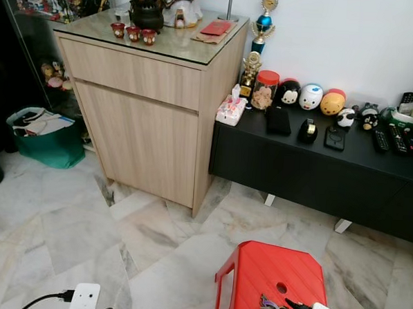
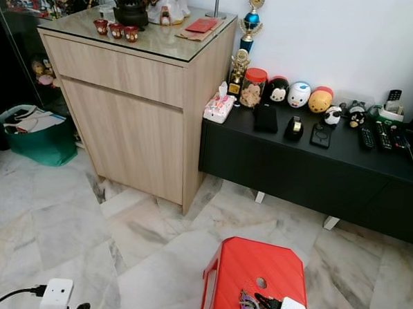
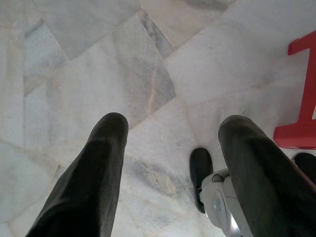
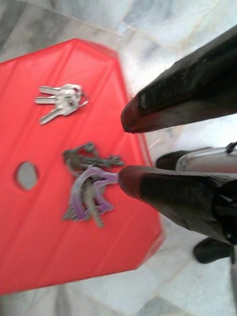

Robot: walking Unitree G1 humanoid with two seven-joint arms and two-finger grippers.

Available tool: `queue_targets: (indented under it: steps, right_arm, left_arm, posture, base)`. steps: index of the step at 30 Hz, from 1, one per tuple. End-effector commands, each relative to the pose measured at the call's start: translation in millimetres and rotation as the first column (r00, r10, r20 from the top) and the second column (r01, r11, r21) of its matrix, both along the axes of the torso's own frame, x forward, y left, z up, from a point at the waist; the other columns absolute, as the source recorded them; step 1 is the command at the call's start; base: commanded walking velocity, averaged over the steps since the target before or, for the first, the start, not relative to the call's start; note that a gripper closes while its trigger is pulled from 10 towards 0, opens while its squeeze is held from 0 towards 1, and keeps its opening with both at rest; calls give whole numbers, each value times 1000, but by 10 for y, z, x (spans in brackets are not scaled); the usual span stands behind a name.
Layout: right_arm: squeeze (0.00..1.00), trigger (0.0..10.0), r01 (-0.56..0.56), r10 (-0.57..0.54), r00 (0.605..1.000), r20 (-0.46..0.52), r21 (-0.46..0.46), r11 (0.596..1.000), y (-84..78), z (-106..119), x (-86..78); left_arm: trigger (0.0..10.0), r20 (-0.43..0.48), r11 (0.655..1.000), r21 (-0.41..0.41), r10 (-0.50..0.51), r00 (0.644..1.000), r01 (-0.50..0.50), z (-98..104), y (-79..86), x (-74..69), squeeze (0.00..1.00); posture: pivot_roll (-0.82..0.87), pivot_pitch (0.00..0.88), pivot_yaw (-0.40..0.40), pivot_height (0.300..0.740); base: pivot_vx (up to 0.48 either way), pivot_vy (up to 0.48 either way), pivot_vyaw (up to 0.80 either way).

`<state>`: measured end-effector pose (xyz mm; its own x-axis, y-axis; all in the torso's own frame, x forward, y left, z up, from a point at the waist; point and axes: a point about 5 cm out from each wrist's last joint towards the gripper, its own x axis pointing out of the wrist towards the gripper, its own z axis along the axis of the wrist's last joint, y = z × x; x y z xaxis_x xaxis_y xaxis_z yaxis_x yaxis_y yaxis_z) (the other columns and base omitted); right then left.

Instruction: Hang keys on a hook

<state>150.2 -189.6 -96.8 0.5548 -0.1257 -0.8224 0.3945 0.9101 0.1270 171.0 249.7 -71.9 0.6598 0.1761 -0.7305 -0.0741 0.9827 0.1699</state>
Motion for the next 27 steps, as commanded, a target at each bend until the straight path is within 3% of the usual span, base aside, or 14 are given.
queue_targets:
  steps: [1, 22, 27]
  right_arm:
    - [0, 10000, 3, -4, 1000, -18, -11, 1000, -21, -8, -21]
    - [0, 10000, 0, -1, 1000, -19, -6, 1000, 2, -14, -32]
    - [0, 10000, 3, -3, 1000, -20, -10, 1000, -8, -12, -28]
  left_arm:
    - [10000, -21, 1000, -11, 10, 1000, -10, -29, 0, -55, 0]
    - [10000, -45, 1000, -13, -15, 999, 14, -39, 17, -79, 0]
    - [10000, -43, 1000, -13, -10, 999, 10, -38, 9, -72, 0]
  posture:
    - [152, 0, -64, 740]
    - [140, 0, -47, 740]
    - [143, 0, -55, 740]
  base:
    - [0, 0, 0]
    - [0, 0, 0]
    - [0, -333, 0]
